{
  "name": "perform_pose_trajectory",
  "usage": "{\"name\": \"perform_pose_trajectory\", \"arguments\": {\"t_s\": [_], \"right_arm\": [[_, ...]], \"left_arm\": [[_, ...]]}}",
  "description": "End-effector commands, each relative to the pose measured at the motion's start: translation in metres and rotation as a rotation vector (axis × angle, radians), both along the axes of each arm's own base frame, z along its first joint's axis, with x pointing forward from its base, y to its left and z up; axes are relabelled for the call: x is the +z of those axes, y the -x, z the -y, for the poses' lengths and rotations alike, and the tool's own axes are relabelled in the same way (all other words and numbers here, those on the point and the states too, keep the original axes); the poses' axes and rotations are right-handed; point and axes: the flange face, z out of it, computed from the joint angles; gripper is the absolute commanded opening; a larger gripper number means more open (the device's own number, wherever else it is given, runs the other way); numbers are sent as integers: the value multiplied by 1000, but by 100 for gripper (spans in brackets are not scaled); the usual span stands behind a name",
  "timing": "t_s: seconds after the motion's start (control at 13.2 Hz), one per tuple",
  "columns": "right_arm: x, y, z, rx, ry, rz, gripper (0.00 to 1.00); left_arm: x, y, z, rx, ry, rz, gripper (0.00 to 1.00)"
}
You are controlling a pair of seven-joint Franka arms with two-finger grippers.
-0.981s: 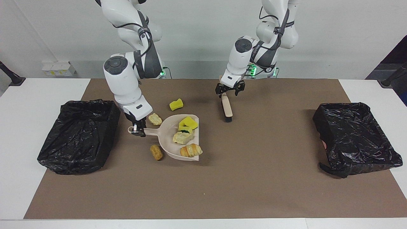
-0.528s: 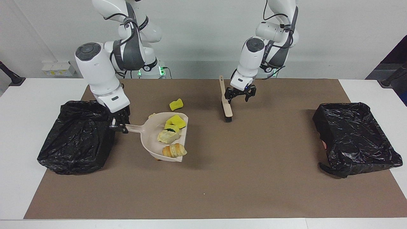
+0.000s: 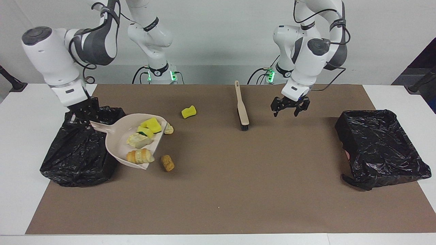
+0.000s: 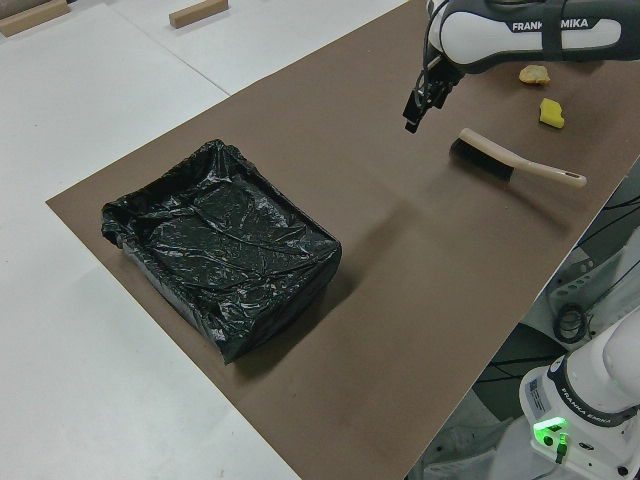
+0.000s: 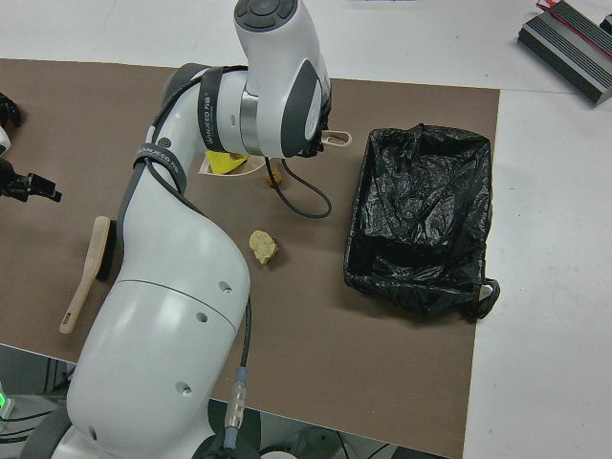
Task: Sweep and dump trash in bin
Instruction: 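Carry the loaded dustpan to the trash bag with the right gripper, then tilt the dustpan over the trash bag with the right gripper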
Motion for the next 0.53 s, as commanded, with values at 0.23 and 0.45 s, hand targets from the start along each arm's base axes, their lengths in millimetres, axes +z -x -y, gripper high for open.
{"name": "perform_pose_trajectory", "arguments": {"t_s": [0.23, 0.45], "right_arm": [[19, 57, 124, 5, 80, -6, 0], [24, 67, 155, -58, 191, 17, 0]], "left_arm": [[65, -24, -93, -87, -47, -36, 100], [121, -25, -95, -100, -72, -53, 100]]}}
